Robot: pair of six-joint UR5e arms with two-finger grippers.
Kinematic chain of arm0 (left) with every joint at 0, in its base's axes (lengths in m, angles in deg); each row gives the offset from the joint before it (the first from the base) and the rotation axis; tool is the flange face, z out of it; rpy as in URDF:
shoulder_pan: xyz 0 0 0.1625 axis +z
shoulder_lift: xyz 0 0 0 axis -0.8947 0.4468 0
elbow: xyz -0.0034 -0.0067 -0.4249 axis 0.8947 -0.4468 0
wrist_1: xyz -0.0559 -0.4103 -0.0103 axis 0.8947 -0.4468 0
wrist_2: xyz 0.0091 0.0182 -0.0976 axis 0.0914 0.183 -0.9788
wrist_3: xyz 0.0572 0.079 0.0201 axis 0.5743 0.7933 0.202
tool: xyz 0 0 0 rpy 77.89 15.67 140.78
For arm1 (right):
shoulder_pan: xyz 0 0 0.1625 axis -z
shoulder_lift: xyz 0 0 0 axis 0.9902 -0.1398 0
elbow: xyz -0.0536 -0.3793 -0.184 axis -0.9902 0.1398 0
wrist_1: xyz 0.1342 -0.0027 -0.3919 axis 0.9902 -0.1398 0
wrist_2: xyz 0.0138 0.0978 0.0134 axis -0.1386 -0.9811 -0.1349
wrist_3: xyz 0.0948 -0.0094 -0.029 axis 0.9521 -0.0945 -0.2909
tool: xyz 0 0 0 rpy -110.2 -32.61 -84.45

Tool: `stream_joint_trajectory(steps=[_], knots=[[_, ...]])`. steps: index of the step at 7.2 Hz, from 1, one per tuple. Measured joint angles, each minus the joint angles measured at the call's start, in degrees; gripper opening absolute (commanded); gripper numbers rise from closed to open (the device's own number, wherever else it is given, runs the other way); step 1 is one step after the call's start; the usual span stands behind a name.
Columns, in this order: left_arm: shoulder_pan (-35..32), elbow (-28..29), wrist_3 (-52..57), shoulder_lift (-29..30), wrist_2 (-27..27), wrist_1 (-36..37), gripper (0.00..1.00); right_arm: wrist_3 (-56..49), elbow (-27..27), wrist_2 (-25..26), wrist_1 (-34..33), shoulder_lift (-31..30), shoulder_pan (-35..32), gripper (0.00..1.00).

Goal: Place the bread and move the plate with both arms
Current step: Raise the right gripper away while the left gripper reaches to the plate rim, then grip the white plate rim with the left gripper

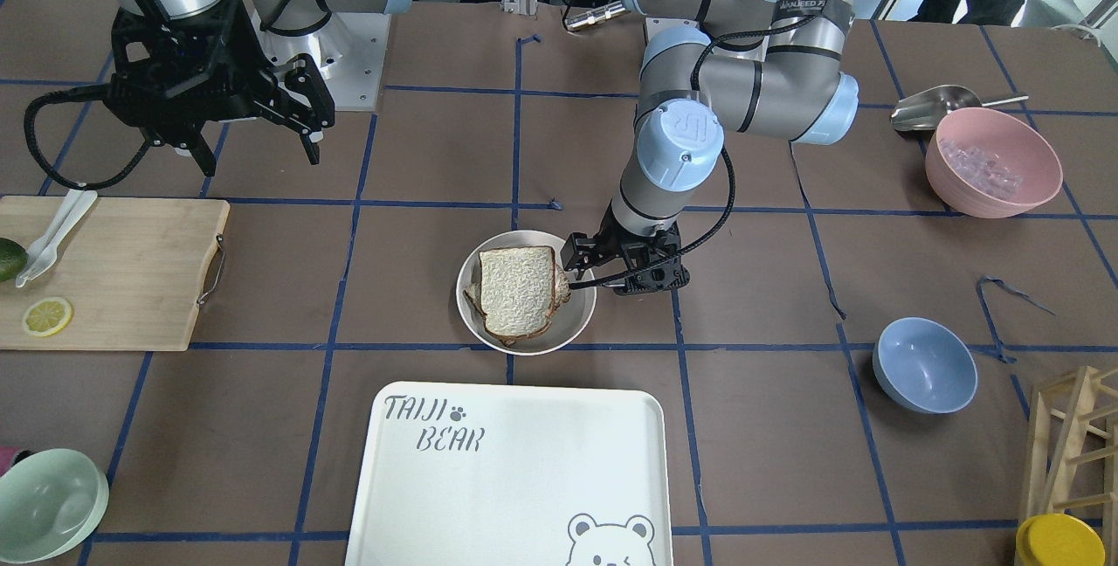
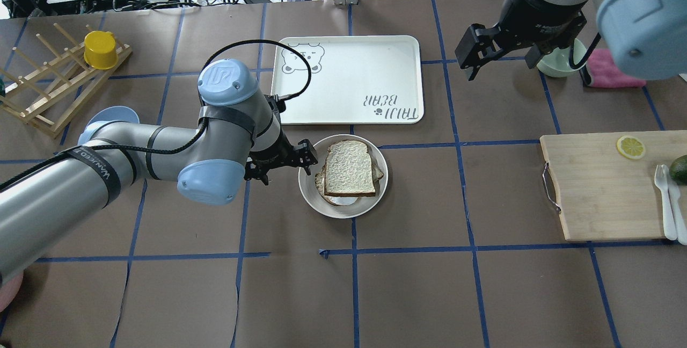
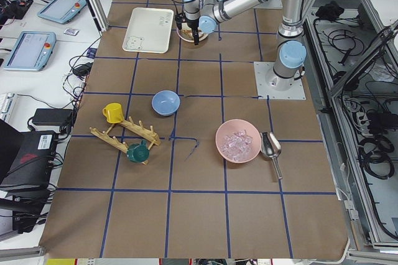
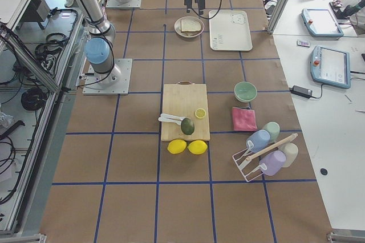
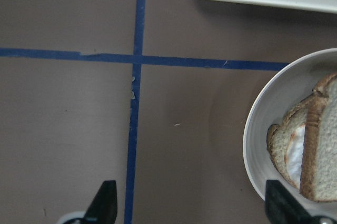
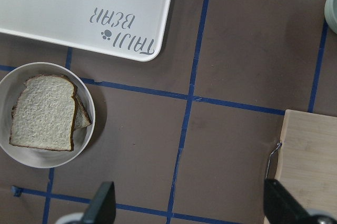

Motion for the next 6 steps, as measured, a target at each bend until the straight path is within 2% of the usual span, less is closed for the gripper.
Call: stream_joint_trajectory(steps=[1, 2, 3, 4, 6], knots=[[-0.6, 0.0, -0.7, 1.5, 0.0, 1.4, 0.37, -0.3, 0.1, -0.5, 1.5, -0.2, 0.7, 1.0], [-1.0, -0.1, -1.0, 2.4, 0.1, 2.0, 0.3, -0.4, 0.1, -0.7, 2.3, -0.2, 1.2, 1.0], [-1.1, -0.1, -1.3, 2.9, 0.0, 2.2, 0.1, -0.5, 0.1, -0.7, 2.6, -0.2, 1.5, 1.0], [-1.2, -0.1, -1.3, 3.1, 0.0, 2.2, 0.0, -0.5, 0.1, -0.7, 2.8, -0.1, 2.0, 1.0], [-1.2, 0.0, -1.4, 3.2, -0.2, 2.3, 0.0, -0.6, 0.1, -0.8, 3.0, -0.2, 2.7, 1.0]])
